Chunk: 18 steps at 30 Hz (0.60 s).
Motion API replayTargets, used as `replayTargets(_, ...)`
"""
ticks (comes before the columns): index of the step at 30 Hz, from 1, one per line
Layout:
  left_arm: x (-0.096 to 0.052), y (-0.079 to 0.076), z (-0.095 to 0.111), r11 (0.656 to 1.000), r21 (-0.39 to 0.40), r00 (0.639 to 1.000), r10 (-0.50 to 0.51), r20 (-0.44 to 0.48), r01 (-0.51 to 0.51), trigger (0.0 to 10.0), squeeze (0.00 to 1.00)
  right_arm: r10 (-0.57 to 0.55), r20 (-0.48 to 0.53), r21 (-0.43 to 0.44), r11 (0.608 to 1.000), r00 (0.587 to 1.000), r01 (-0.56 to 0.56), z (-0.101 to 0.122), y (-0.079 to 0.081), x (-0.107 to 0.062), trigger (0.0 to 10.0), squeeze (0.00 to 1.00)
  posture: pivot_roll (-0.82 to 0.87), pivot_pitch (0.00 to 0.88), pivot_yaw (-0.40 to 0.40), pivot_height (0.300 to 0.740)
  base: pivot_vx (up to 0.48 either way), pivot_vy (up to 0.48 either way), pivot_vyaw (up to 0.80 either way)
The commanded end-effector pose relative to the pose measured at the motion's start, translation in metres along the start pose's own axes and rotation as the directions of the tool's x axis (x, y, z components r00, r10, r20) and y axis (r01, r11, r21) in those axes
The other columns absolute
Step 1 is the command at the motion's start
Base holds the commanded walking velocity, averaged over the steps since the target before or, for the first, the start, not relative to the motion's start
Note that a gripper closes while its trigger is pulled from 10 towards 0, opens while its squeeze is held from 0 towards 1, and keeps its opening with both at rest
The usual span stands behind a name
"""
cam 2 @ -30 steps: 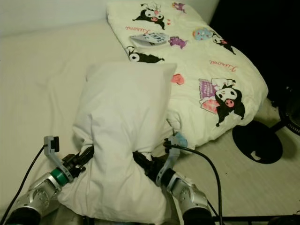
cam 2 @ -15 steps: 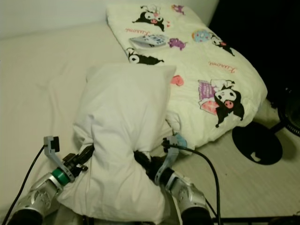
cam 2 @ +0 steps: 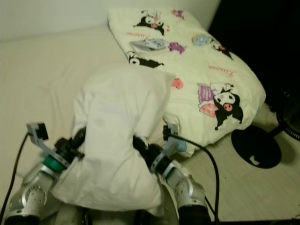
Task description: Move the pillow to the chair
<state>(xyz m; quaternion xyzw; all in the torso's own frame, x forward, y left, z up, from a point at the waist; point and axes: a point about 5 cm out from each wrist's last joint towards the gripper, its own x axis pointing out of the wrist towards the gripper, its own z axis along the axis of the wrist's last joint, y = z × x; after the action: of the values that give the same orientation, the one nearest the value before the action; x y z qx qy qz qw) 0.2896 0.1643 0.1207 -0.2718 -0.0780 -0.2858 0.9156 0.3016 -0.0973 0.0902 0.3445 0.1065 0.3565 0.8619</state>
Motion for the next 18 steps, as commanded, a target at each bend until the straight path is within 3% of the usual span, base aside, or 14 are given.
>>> replayTargets(1,0.015,-0.023,-0.006,0.993,-0.034,0.994,-0.112,-0.002,0.112,0.0,0.0,0.108,0.01,0.01,0.994,0.994,-0.108,0.001,0.022,0.018,0.0,0.0,0.12,0.02,-0.064,0.611,0.0,0.0,0.0)
replayTargets(5,0.022,-0.026,0.004,0.998,0.037,0.998,-0.06,0.032,0.059,0.0,0.0,0.071,0.058,-0.072,0.995,0.996,-0.066,0.013,0.027,0.026,0.0,0.0,0.12,0.016,-0.063,0.611,0.0,0.0,0.0)
replayTargets(6,0.025,-0.025,0.008,0.997,0.078,1.0,0.001,0.019,-0.002,9.7,0.0,0.043,0.078,-0.105,0.994,0.996,-0.034,0.018,0.027,0.028,4.9,0.0,0.13,0.01,-0.06,0.611,0.0,0.0,0.0)
replayTargets(7,0.025,-0.025,0.008,0.997,0.078,1.0,0.001,0.019,-0.002,9.7,0.0,0.043,0.078,-0.105,0.994,0.996,-0.034,0.018,0.027,0.028,4.9,0.0,0.13,0.01,-0.06,0.611,0.0,0.0,0.0)
replayTargets(8,0.027,-0.024,0.011,0.993,0.101,0.999,0.054,0.01,-0.054,10.0,0.0,0.029,0.088,-0.127,0.992,0.996,-0.018,0.021,0.029,0.028,10.0,0.0,0.13,0.009,-0.058,0.611,0.0,0.0,0.0)
replayTargets(12,0.028,-0.025,0.018,0.99,0.109,0.996,0.094,0.011,-0.095,10.0,0.0,0.001,0.1,-0.146,0.989,0.995,0.014,0.022,0.032,0.028,10.0,0.0,0.13,0.008,-0.053,0.611,0.0,0.0,0.0)
replayTargets(18,0.032,-0.026,0.02,0.975,0.185,0.992,0.128,-0.022,-0.121,10.0,0.0,-0.053,0.128,-0.119,0.991,0.99,0.069,0.025,0.029,0.027,10.0,0.0,0.14,0.006,-0.049,0.626,0.0,0.0,0.0)
